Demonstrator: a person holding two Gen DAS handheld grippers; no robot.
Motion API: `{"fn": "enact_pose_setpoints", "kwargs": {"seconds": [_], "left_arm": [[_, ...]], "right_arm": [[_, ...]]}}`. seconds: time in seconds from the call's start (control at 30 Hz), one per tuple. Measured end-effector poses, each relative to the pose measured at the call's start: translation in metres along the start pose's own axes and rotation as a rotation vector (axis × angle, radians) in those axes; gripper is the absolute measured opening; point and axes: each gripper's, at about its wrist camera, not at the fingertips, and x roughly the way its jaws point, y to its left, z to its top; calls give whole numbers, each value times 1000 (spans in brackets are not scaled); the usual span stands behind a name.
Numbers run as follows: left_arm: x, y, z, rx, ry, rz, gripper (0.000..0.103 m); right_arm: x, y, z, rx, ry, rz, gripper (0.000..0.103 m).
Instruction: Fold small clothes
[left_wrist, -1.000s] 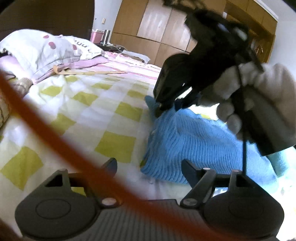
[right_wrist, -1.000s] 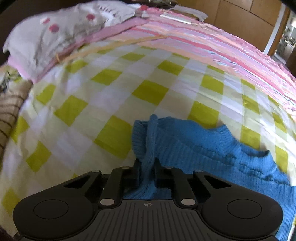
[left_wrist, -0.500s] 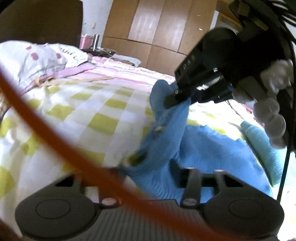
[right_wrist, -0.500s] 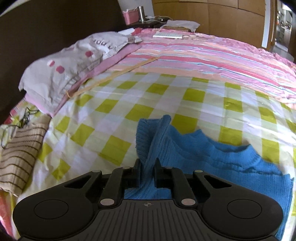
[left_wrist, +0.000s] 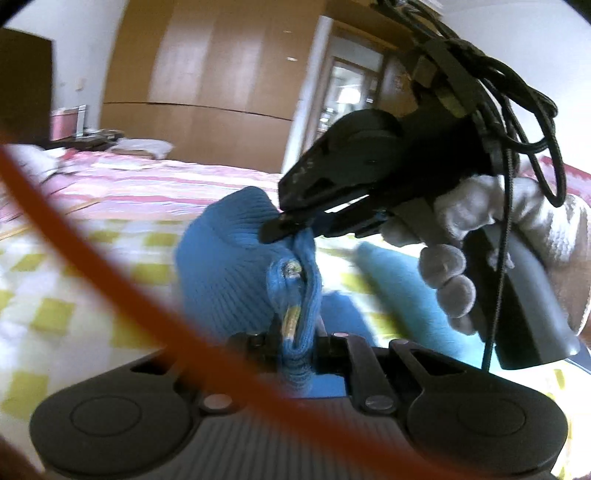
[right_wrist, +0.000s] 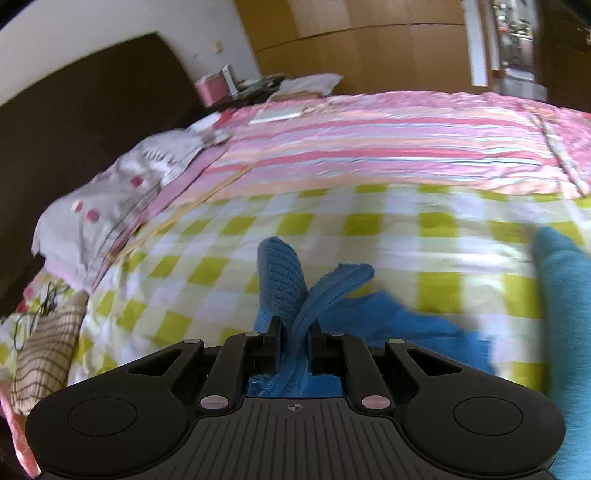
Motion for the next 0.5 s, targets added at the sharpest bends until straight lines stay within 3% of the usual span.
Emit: {"fn": "enact_pose_setpoints", "kwargs": {"seconds": [0.2, 0.5], "left_arm": [[35, -43, -8, 68, 56, -49, 19], [72, -79, -41, 174, 174, -43, 19]], "right_arm": [[-15, -65, -11, 85, -19, -34, 11], [8, -138, -56, 217, 19, -62, 12]]}}
